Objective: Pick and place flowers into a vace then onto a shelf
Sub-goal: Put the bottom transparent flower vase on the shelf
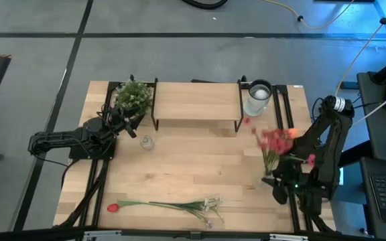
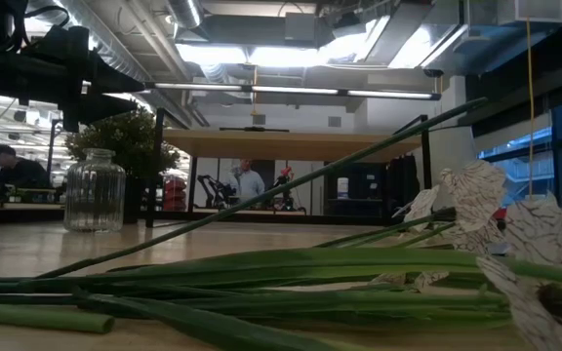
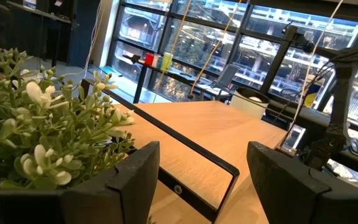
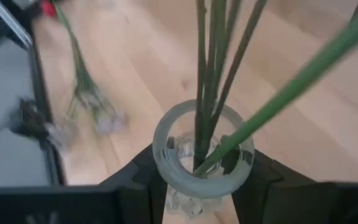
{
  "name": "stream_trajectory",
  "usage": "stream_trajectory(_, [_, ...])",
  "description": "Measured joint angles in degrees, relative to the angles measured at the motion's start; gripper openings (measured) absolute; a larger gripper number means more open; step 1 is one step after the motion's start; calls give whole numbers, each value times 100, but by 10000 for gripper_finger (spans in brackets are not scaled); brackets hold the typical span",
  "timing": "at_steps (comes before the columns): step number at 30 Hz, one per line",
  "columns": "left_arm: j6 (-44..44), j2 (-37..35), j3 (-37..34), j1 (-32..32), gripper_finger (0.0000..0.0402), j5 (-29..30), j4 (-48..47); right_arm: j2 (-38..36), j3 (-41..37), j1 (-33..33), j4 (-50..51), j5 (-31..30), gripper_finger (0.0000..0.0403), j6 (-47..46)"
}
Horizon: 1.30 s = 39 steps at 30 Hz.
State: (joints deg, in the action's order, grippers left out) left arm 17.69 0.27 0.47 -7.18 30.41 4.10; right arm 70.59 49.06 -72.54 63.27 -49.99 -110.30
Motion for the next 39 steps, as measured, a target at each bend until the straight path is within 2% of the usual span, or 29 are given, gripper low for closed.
stream_trajectory(3, [-104,-1,1,0,235,2,4,-203,280,416,707,27,129,465])
stream_trajectory(8, [-105,29,2,2,235,4,6,-562,907,1438,1206,-91,129,1447])
stream_trajectory(12, [-103,50,1,0,235,1,2,-812,1454,2383,1093,-151,129,2631])
stream_trajectory(16, [-244,63,0,0,235,0,2,-859,1984,3445,483,-43,129,4514])
stream_trajectory(19, [-432,61,1,0,235,2,11,-877,2304,4284,-403,191,129,6045])
stream_trajectory(24, [-542,61,2,0,235,52,39,-871,2457,5701,-1637,1089,129,7731])
stream_trajectory(27, [-544,61,0,0,235,167,37,-790,2457,6513,-1906,1719,129,8410])
stream_trajectory(34, [-544,61,2,0,235,440,37,-253,2454,8213,-2461,3136,129,9298])
stream_trajectory(39, [-543,61,0,2,235,455,37,173,2717,8919,-2375,3472,129,9727])
